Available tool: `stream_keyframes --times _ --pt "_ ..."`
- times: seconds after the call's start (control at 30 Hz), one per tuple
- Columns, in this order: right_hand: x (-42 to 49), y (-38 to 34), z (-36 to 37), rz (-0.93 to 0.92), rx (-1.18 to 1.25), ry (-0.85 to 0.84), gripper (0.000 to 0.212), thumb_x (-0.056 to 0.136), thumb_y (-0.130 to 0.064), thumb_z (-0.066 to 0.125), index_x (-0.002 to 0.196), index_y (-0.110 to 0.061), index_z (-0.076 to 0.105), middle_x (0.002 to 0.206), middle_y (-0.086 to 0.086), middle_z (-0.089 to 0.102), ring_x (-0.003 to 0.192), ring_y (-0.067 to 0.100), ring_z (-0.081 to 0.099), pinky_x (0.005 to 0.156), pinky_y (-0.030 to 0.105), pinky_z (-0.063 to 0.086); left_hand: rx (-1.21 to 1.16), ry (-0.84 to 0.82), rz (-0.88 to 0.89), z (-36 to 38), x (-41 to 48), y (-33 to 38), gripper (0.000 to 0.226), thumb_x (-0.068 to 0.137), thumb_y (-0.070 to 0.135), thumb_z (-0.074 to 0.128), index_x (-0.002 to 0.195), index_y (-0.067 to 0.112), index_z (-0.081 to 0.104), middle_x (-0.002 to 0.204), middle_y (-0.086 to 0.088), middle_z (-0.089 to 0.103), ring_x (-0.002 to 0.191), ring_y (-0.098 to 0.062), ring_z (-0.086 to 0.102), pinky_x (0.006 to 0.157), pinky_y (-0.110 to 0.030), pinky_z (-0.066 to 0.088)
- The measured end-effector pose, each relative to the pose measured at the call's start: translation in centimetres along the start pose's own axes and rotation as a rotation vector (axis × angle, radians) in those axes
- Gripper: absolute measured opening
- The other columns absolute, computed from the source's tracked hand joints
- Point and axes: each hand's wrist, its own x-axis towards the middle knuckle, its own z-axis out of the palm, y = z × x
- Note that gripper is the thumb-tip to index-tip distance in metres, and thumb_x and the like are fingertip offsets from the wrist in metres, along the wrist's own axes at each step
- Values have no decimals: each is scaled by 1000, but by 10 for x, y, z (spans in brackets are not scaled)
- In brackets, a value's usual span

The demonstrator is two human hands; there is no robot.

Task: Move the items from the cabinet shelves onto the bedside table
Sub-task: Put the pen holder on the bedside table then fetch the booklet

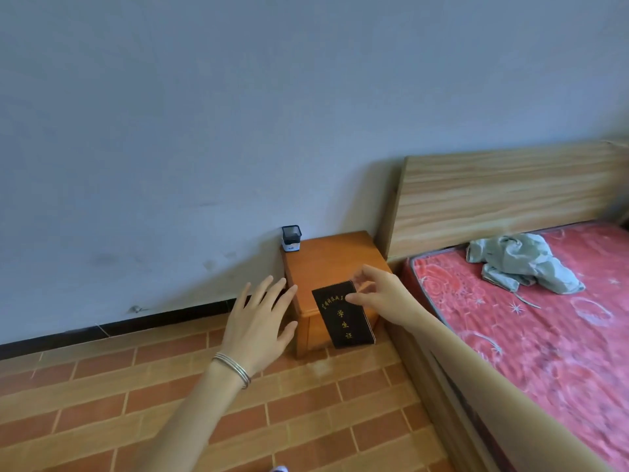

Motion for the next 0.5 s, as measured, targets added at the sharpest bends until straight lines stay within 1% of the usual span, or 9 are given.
stream_keyframes --times 0.07,0.17,0.23,0.3,0.4,0.43,0.5 --pt "33 13 -3 15 6 -15 24 83 -14 68 80 -29 50 91 -3 62 85 14 64 63 20 48 -6 -36 -5 17 27 -9 57 85 47 34 127 17 59 127 -6 60 122 -27 52 96 -52 45" --pt "87 34 -6 30 13 -20 23 84 -14 67 80 -29 50 93 0 62 86 17 64 64 24 50 -2 -57 2 42 69 -30 58 84 47 32 126 17 59 127 -5 60 122 -26 52 97 -52 45" --pt "131 47 -8 47 6 -21 20 84 -16 67 82 -28 50 95 2 64 87 19 64 69 31 54 -6 -63 -6 59 106 -51 57 84 46 33 125 17 60 126 -5 61 121 -27 53 96 -52 45" --pt "178 59 -10 76 18 -3 18 85 -17 66 84 -27 51 97 4 64 87 19 64 72 34 55 -10 -86 -9 76 146 -75 55 84 45 38 124 16 61 126 -6 61 121 -28 53 96 -51 45" --pt "248 74 -14 149 53 44 14 86 -17 65 91 -21 53 98 4 62 88 19 63 71 31 54 -40 -100 -17 103 206 -105 50 80 40 62 124 14 61 126 -8 61 120 -29 53 95 -52 45" --pt "269 80 -14 172 59 52 13 86 -17 65 93 -18 54 98 2 61 88 19 63 71 30 53 -50 -109 -21 111 224 -113 51 79 39 64 124 14 61 126 -8 61 120 -29 54 95 -53 45" --pt "313 97 -13 208 67 64 13 86 -16 64 96 -16 55 97 0 60 88 19 61 71 29 51 -55 -146 -16 134 258 -126 53 78 41 56 123 14 61 126 -6 61 119 -28 54 95 -51 45"
